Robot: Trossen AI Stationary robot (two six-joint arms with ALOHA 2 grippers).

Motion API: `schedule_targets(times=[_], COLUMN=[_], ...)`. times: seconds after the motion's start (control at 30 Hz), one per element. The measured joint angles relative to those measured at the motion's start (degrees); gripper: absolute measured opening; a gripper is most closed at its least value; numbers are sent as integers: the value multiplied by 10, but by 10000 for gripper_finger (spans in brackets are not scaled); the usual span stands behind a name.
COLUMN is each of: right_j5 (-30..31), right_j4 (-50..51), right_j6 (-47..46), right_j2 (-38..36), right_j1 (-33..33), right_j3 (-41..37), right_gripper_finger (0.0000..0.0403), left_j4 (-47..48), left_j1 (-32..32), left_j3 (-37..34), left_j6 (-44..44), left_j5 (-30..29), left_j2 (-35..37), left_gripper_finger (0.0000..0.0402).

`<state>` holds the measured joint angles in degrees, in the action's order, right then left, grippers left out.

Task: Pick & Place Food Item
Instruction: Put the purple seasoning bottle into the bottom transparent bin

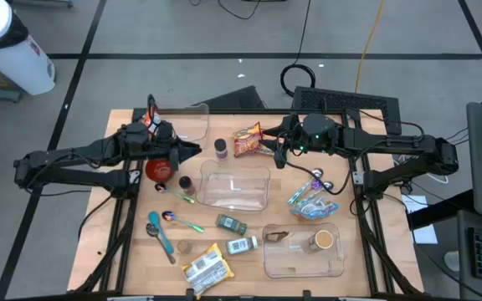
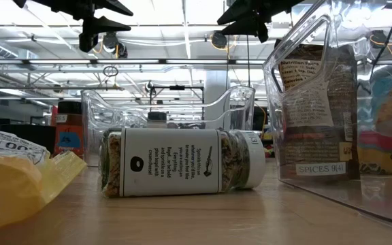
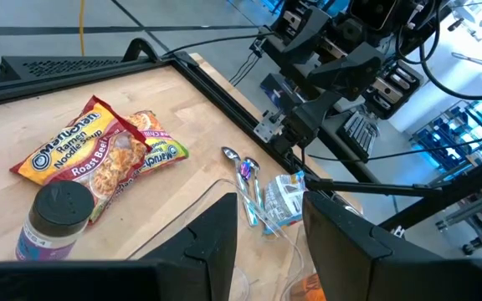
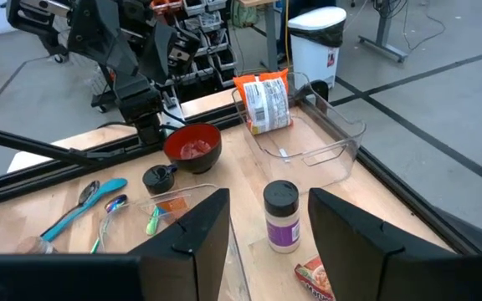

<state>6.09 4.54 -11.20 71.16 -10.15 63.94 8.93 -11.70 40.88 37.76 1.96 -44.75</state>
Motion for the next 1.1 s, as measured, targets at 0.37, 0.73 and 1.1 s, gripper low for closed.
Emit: schedule_targets(times=[0.37,0.73,1.1], right_j5=[-1,-1,-1], right_j4=[0,0,0], right_j6=[-1,14,18], right_j2=[0,0,0], right_j1=[0,0,0], right_j3=[0,0,0], right_gripper_finger=[155,155,155], left_j4=[66,73,23], left_j1=[0,0,1], left_j3=[-1,-1,-1], left_j6=[-197,-330,-306], left_j5=[-6,-10,-4], left_j2=[-1,-4,-6], left_gripper_finger=[143,143,143])
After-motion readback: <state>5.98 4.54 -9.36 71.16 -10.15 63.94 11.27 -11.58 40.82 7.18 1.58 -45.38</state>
